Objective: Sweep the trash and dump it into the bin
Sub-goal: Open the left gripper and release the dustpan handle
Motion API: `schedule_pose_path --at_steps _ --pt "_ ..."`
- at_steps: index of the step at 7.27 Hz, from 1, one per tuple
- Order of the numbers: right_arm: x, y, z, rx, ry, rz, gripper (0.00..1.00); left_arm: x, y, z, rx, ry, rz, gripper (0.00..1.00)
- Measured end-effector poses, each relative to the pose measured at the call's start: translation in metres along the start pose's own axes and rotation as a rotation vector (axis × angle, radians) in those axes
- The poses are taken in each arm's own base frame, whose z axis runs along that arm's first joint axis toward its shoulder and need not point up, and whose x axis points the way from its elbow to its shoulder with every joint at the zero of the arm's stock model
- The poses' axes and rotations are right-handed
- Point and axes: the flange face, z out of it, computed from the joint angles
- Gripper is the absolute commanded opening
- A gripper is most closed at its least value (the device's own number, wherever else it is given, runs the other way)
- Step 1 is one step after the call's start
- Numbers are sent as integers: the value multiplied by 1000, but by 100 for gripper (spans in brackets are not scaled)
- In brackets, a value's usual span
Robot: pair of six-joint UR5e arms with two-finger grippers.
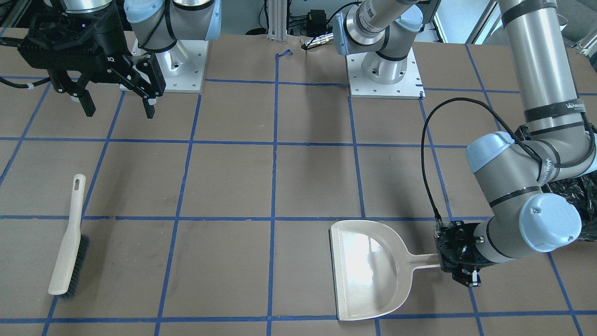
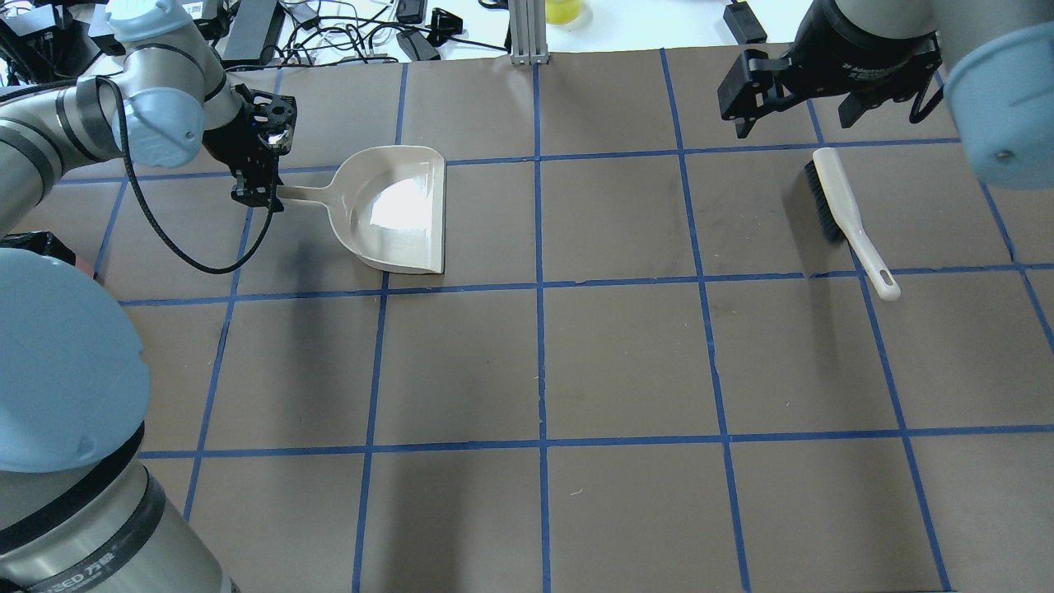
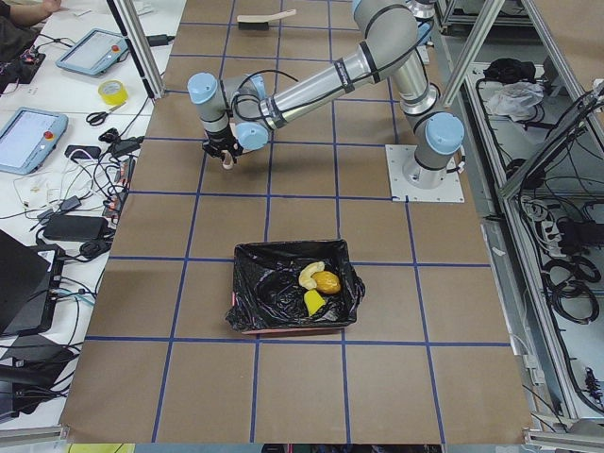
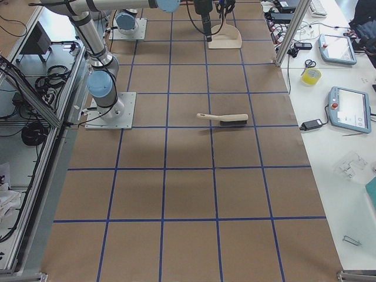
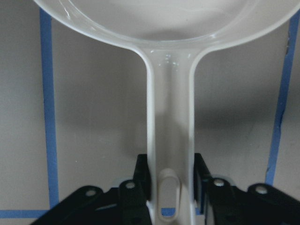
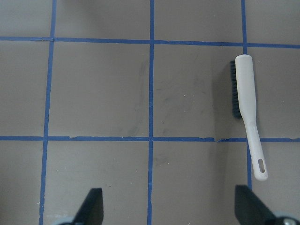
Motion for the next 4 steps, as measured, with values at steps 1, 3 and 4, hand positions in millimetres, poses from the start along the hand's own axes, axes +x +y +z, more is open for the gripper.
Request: schedule_pose_path --at_steps 1,3,4 --pt "0 0 0 0 0 0 100 0 0 0 -2 -2 -3 74" --pt "0 1 -1 0 0 0 100 1 -3 -6 5 -11 -11 74" --pt "0 2 -1 0 0 1 100 4 -8 -19 5 -24 -13 73"
